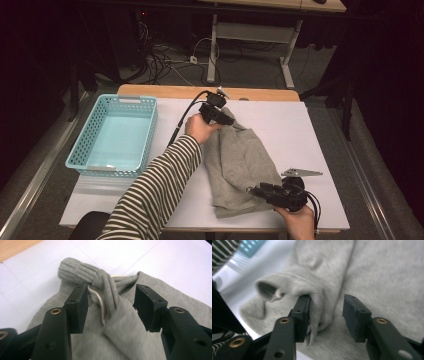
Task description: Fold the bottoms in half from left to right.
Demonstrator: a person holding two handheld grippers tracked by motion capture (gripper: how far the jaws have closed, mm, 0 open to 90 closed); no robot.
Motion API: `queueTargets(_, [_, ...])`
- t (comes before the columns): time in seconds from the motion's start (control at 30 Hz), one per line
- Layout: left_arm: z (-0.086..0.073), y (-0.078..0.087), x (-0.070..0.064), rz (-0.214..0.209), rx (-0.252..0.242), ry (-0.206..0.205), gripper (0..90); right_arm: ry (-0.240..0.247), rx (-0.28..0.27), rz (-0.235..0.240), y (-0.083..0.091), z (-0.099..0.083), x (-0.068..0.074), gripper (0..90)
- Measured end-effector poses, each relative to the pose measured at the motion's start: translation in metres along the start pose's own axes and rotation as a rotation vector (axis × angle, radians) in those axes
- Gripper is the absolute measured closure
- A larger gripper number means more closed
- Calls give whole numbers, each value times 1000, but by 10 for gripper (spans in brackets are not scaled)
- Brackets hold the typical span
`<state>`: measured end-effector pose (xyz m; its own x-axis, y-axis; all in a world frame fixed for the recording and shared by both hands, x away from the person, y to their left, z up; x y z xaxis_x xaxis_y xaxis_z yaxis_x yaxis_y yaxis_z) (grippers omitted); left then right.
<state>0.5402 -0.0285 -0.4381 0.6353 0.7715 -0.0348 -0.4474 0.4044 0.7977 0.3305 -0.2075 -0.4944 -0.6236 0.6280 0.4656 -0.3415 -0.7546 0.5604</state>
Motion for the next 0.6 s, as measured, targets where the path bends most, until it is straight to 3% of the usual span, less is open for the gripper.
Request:
queueTargets(0.1, [-9, 10, 3, 5, -13, -8, 415, 53, -39, -14, 4, 7, 6, 537])
queueTargets(0.23, [-22, 16, 11, 26, -15, 5, 401, 89, -62, -12, 7, 13, 11, 534])
queueTargets(0.6, [-70, 15, 20, 51, 30, 43, 393, 110, -76, 24, 6, 29, 4, 514])
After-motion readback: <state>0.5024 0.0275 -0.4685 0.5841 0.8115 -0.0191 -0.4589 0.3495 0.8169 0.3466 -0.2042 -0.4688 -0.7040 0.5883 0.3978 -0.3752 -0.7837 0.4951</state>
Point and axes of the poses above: each handheld gripper's, and its own axes: y roughly backward along the jaws, z roughly out of its top, x roughly to its left, the point moved 7 cm from there along -y, roughly forward along the jaws, and after that the axes turned 10 degrees about z, right-handed, at the moved point
